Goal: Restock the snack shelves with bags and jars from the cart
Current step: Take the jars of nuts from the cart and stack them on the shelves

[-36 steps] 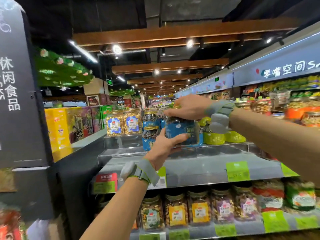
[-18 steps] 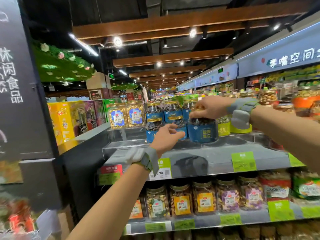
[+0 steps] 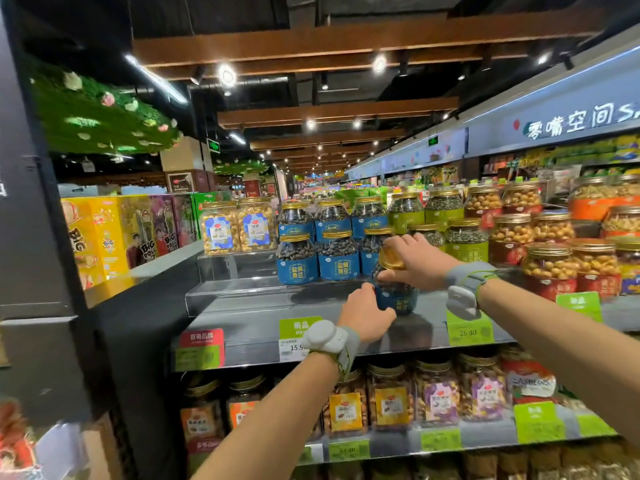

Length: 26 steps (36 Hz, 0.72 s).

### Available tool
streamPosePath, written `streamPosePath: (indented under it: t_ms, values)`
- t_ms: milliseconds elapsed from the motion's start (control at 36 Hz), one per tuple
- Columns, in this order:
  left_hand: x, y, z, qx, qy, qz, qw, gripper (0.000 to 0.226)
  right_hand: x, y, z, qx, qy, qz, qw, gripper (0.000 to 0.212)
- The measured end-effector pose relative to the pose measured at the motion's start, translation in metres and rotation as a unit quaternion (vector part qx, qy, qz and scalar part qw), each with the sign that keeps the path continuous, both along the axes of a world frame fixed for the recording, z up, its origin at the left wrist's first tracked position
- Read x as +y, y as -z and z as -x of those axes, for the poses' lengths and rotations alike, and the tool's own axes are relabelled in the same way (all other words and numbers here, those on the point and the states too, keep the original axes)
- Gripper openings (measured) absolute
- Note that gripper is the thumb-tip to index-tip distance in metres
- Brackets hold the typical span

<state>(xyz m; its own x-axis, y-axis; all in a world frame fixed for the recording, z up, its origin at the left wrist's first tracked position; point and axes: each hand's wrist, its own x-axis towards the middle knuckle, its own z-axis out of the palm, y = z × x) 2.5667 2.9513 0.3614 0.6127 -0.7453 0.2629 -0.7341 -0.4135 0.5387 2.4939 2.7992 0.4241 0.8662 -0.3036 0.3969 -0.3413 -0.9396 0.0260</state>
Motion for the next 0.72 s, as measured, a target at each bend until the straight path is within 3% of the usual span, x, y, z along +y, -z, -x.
streamPosePath:
  t_ms: [333,472,556,722]
  values:
    - [-0.017,0.007,-0.006,0.026,-0.047,-0.008,0.998,0.054,-0.013,0.023,-0.005,-0.05,-0.016,-0.06,0.997,0.07]
    - [-0.019,0.007,-0.006,0.021,-0.056,-0.009,0.998,0.057,-0.023,0.041,0.021,-0.086,-0.046,-0.153,0.983,0.094]
    - [-0.021,0.008,-0.005,0.025,-0.076,0.002,0.997,0.06,-0.029,0.059,0.031,-0.061,-0.039,-0.164,0.984,0.107]
    - [-0.024,0.011,-0.008,0.012,-0.116,0.014,0.993,0.073,-0.028,0.071,0.03,-0.056,-0.046,-0.207,0.976,0.097]
